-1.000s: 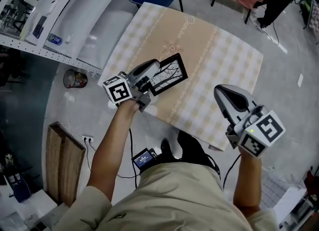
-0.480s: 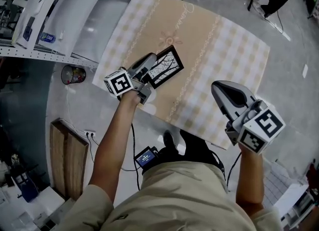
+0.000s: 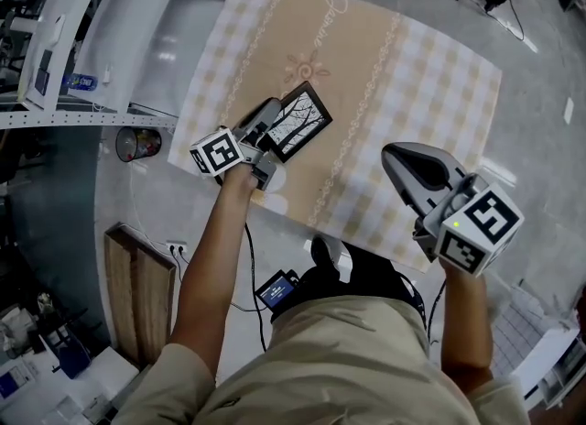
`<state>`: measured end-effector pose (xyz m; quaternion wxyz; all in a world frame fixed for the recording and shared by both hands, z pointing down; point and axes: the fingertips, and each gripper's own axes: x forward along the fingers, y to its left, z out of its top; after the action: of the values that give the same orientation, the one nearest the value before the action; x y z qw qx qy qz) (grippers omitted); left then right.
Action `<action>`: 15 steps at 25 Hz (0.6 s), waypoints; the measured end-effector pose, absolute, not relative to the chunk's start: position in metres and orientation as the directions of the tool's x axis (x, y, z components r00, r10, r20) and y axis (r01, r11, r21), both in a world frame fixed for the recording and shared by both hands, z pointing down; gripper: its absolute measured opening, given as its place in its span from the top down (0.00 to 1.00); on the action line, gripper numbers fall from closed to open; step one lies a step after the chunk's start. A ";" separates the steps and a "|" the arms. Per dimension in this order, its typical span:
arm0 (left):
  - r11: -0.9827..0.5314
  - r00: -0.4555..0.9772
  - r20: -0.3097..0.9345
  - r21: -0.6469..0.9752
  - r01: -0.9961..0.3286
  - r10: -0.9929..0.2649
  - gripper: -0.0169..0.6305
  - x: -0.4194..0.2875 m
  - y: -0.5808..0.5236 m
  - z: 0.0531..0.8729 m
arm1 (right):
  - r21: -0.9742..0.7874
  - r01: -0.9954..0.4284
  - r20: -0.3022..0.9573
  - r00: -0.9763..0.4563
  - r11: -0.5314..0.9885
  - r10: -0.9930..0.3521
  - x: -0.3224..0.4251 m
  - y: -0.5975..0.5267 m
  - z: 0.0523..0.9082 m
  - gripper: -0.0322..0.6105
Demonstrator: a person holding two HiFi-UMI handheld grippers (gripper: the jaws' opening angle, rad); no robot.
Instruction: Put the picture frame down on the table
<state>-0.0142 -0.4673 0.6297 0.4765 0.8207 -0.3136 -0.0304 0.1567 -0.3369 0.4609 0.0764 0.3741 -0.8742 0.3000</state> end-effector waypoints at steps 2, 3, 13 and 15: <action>-0.336 0.797 0.262 0.802 -0.493 -0.544 0.86 -0.016 -0.468 0.633 | -0.473 -0.696 0.357 -0.712 0.540 -0.605 0.156 -0.337 0.465 0.95; -0.332 0.795 0.269 0.801 -0.498 -0.543 0.86 -0.017 -0.469 0.634 | -0.476 -0.694 0.357 -0.714 0.541 -0.602 0.156 -0.338 0.466 0.95; -0.309 0.763 0.370 0.754 -0.580 -0.530 0.85 -0.028 -0.470 0.656 | -0.502 -0.672 0.365 -0.735 0.545 -0.571 0.148 -0.340 0.487 0.95; -0.312 0.749 0.398 0.730 -0.608 -0.529 0.85 -0.030 -0.469 0.663 | -0.507 -0.668 0.369 -0.740 0.545 -0.563 0.146 -0.339 0.492 0.95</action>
<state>-0.0304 -0.4695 0.6627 0.4696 0.8088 -0.3515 0.0418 0.1462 -0.3389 0.4924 0.0812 0.3516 -0.8752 0.3221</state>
